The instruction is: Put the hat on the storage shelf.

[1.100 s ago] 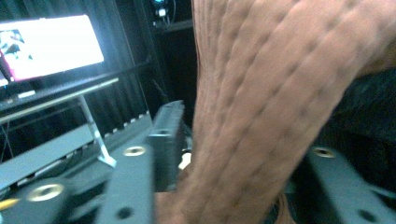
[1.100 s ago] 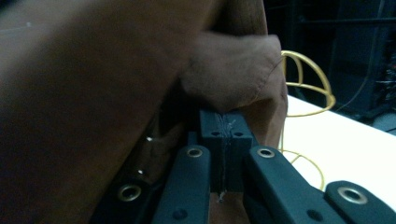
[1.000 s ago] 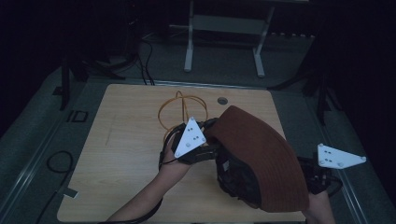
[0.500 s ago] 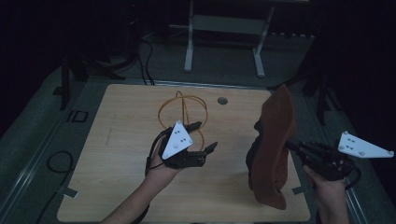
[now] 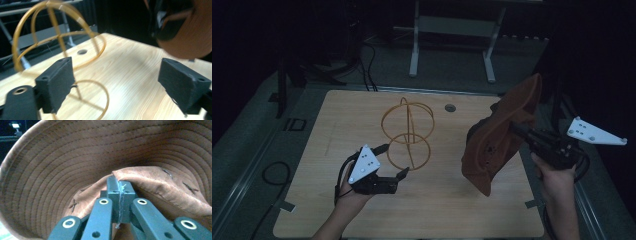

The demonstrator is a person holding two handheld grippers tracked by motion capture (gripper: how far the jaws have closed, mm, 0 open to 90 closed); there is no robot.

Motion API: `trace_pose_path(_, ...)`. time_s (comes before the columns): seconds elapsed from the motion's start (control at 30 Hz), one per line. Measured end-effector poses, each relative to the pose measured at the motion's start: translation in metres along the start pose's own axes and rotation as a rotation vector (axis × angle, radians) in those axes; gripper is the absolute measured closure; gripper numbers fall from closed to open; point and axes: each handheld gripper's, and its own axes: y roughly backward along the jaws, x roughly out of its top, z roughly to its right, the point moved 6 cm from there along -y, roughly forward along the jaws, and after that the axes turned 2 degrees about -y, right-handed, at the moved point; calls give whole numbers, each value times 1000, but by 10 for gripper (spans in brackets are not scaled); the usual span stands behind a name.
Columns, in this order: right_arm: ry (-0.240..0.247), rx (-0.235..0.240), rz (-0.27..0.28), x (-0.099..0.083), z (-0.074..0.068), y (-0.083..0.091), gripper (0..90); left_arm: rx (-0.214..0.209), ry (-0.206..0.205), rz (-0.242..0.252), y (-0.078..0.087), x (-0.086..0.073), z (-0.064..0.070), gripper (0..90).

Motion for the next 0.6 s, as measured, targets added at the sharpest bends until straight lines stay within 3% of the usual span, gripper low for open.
trace_pose_path(0.2, 5, 42, 8, 22, -4, -24, 897, 62, 1, -73, 9, -36, -10, 104)
trace_pose_path(0.47, 34, 88, 2, 46, -19, -56, 897, 122, 69, -139, 23, -87, -21, 90)
trace_pose_path(0.6, 49, 116, -9, 53, -29, -72, 897, 153, 84, -158, 30, -105, -24, 90)
